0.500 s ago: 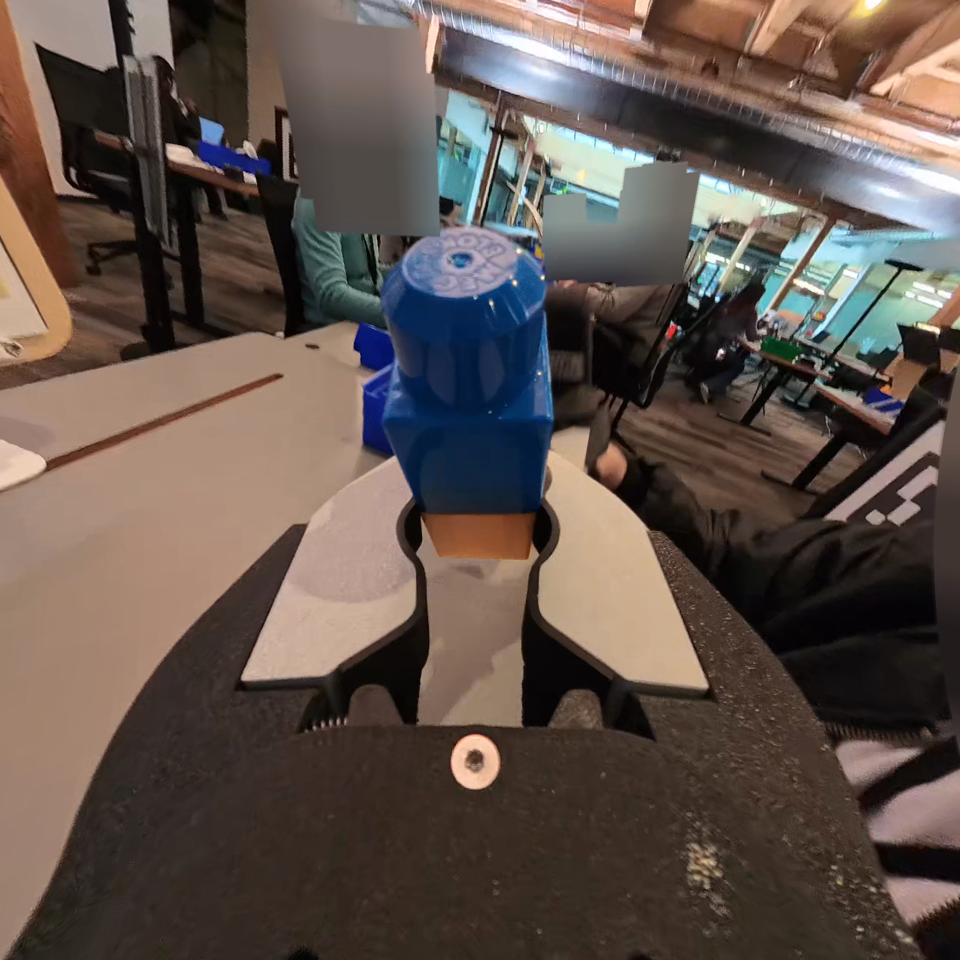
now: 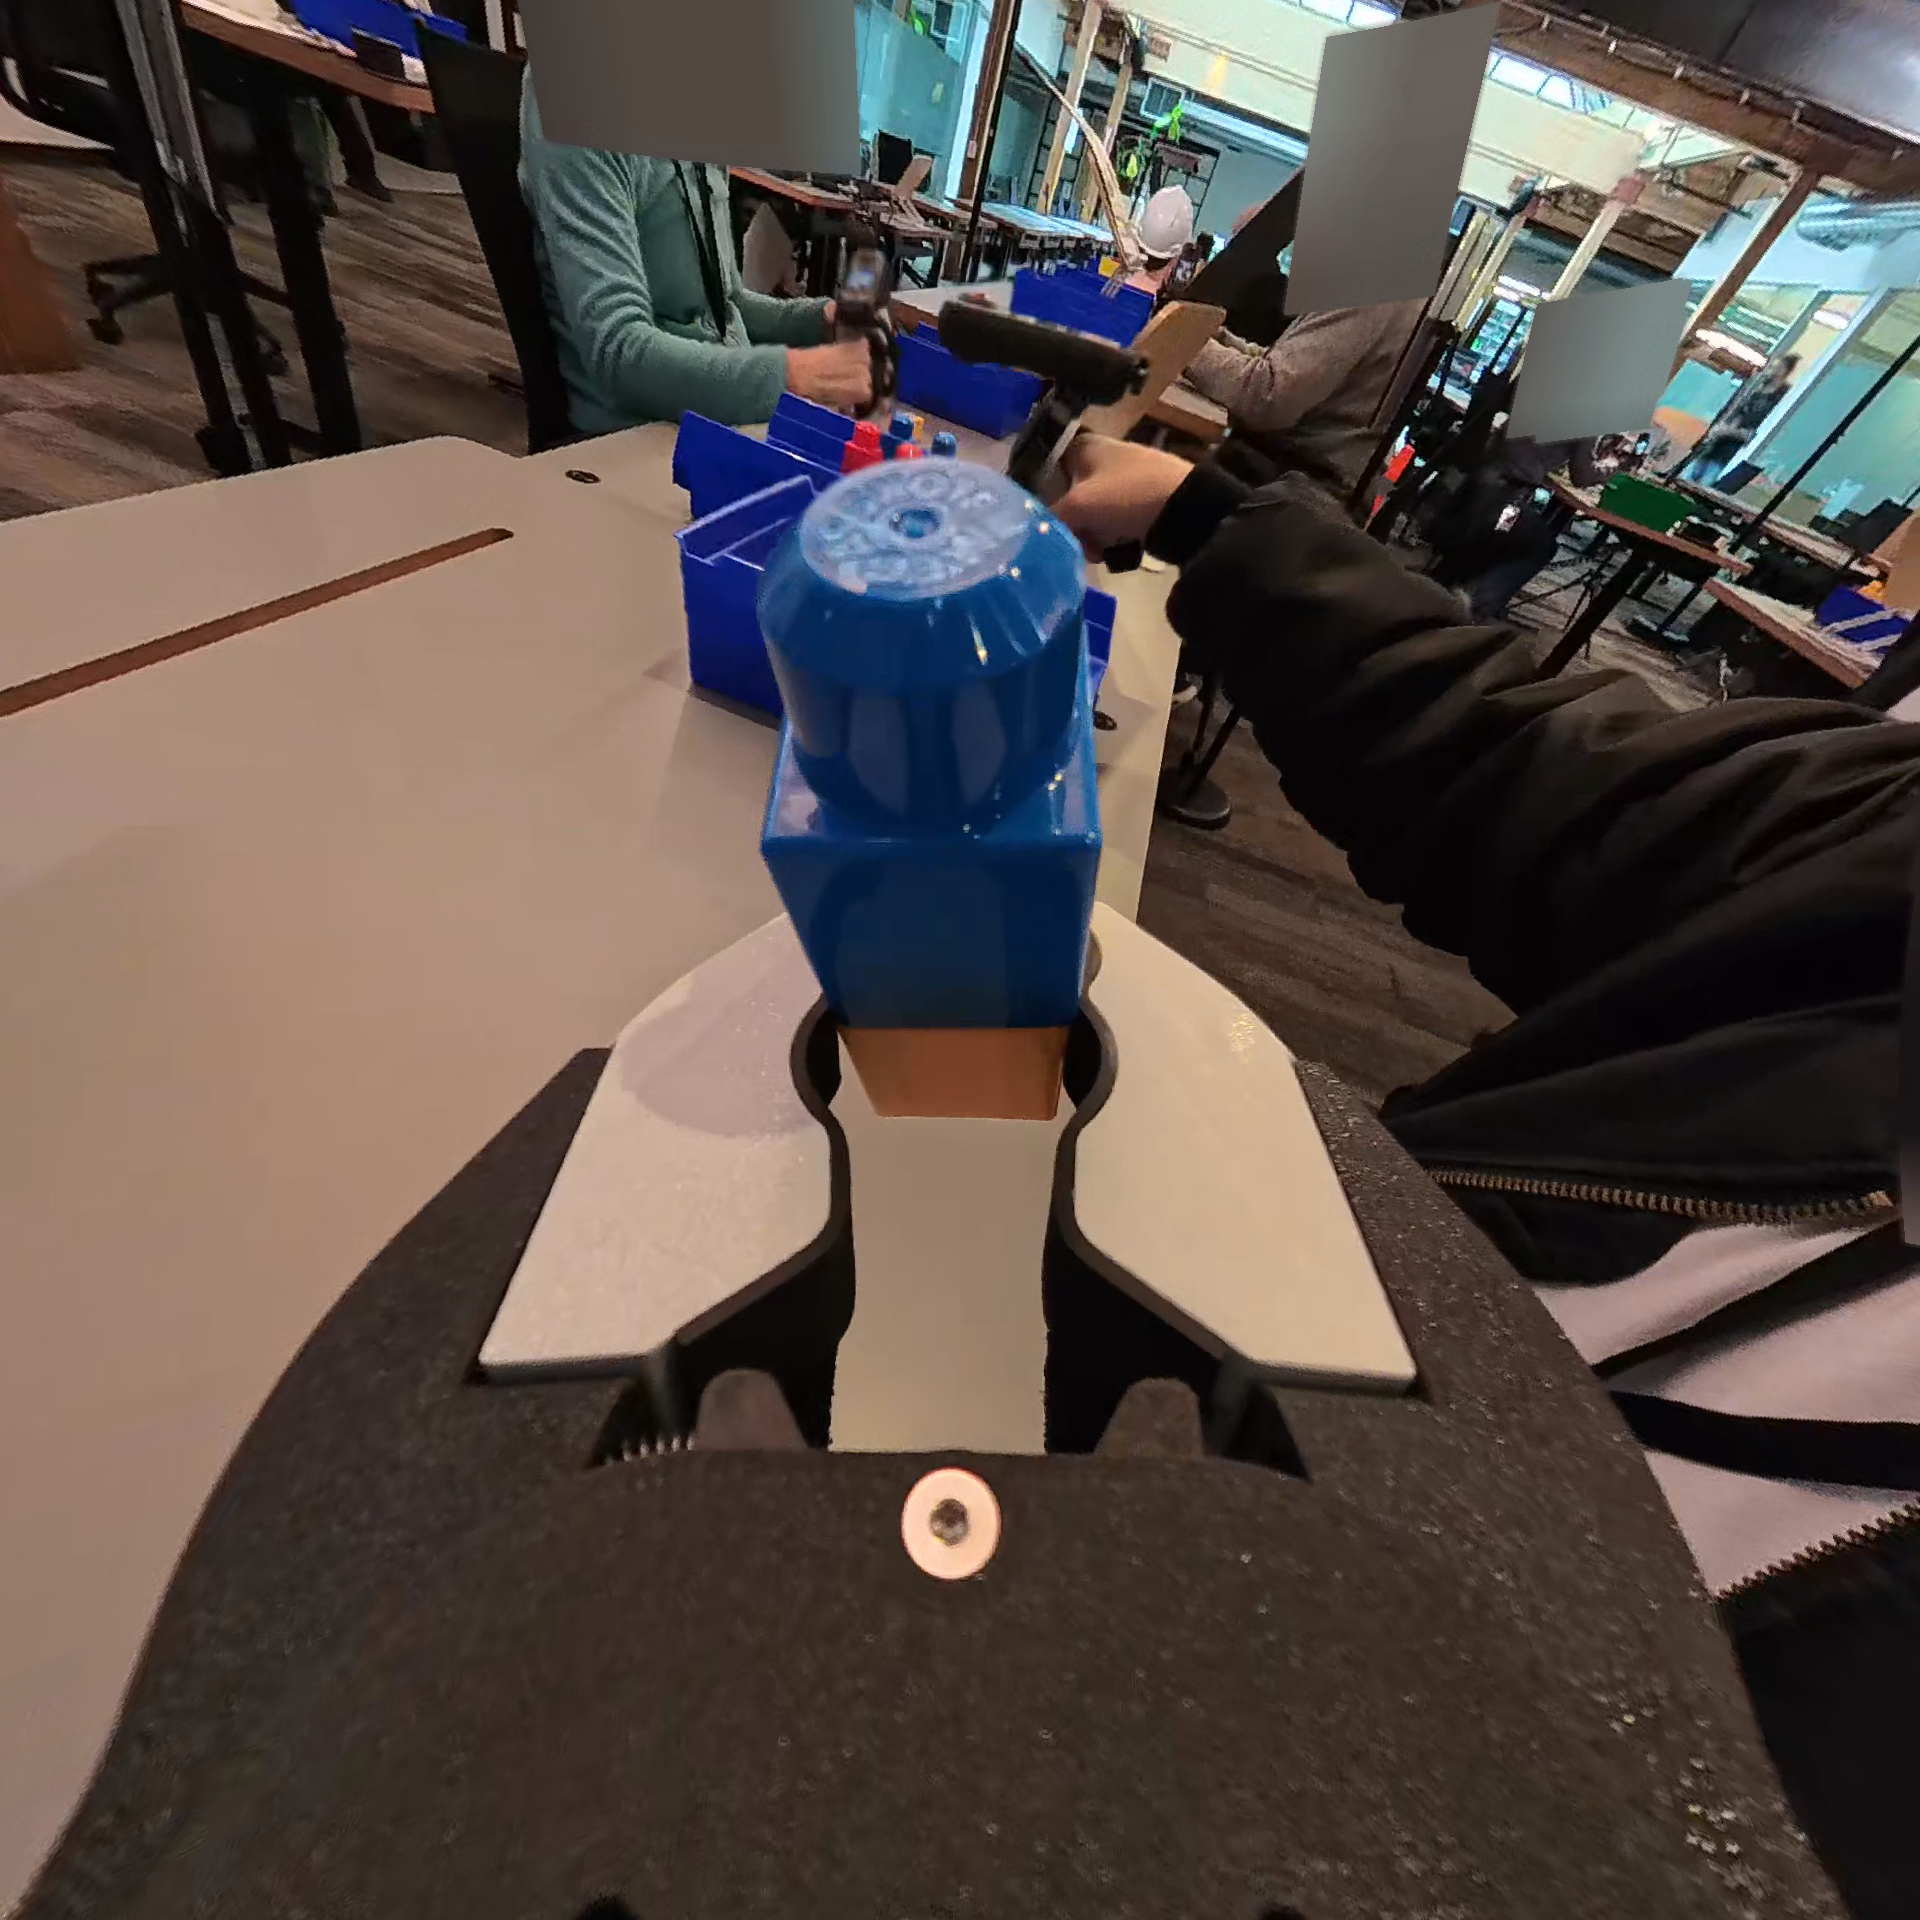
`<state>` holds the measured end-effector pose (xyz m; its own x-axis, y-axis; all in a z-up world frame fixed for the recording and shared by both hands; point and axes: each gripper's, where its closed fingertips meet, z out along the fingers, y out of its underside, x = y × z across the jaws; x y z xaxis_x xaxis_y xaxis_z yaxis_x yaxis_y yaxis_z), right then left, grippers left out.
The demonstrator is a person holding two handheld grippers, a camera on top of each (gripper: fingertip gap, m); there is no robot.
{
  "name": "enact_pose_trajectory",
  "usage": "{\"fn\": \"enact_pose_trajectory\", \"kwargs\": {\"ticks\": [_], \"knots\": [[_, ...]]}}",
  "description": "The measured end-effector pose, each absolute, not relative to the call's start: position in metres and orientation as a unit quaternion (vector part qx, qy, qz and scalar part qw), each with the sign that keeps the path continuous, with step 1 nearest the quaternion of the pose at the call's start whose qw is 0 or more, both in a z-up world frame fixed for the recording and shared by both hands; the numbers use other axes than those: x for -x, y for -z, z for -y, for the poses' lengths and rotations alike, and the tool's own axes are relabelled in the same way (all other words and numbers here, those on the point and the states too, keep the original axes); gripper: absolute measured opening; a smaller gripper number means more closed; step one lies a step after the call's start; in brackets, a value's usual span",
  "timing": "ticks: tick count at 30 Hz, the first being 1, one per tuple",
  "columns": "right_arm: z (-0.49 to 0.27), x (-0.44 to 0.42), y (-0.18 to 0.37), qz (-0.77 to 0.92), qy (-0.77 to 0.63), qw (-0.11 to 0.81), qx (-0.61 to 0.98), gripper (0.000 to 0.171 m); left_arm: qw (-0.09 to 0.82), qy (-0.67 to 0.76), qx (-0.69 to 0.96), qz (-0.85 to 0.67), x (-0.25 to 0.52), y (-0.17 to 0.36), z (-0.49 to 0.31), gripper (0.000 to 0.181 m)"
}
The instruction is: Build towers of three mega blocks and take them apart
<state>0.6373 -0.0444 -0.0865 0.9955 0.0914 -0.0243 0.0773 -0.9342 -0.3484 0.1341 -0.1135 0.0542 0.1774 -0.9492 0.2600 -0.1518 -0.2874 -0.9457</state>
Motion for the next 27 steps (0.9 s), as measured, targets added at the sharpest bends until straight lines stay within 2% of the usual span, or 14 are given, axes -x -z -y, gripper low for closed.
{"fn": "enact_pose_trajectory", "kwargs": {"ticks": [12, 15, 18, 20, 23, 25, 27], "knots": [[0.047, -0.635, 0.119, 0.038, -0.041, 0.173, 0.983, 0.037, 0.393, 0.474, 0.644, -0.454, -0.15, -0.046, 0.122, 0.04], [0.047, -0.63, 0.112, 0.049, -0.054, 0.198, 0.978, 0.056, 0.385, 0.474, 0.646, -0.458, -0.15, -0.042, 0.125, 0.04], [0.049, -0.621, 0.077, 0.059, -0.044, 0.263, 0.962, 0.053, 0.383, 0.471, 0.647, -0.461, -0.15, -0.043, 0.124, 0.04], [0.046, -0.581, 0.028, 0.084, -0.063, 0.364, 0.925, 0.047, 0.369, 0.474, 0.645, -0.471, -0.158, -0.045, 0.123, 0.04], [0.053, -0.429, -0.061, 0.234, -0.237, 0.528, 0.781, 0.054, 0.332, 0.479, 0.646, -0.493, -0.185, -0.045, 0.116, 0.04], [0.081, -0.327, -0.094, 0.319, -0.372, 0.537, 0.687, 0.057, 0.304, 0.486, 0.648, -0.502, -0.203, -0.042, 0.113, 0.04], [0.097, -0.261, -0.103, 0.348, -0.447, 0.513, 0.645, 0.057, 0.278, 0.498, 0.646, -0.508, -0.216, -0.04, 0.117, 0.04]]}}
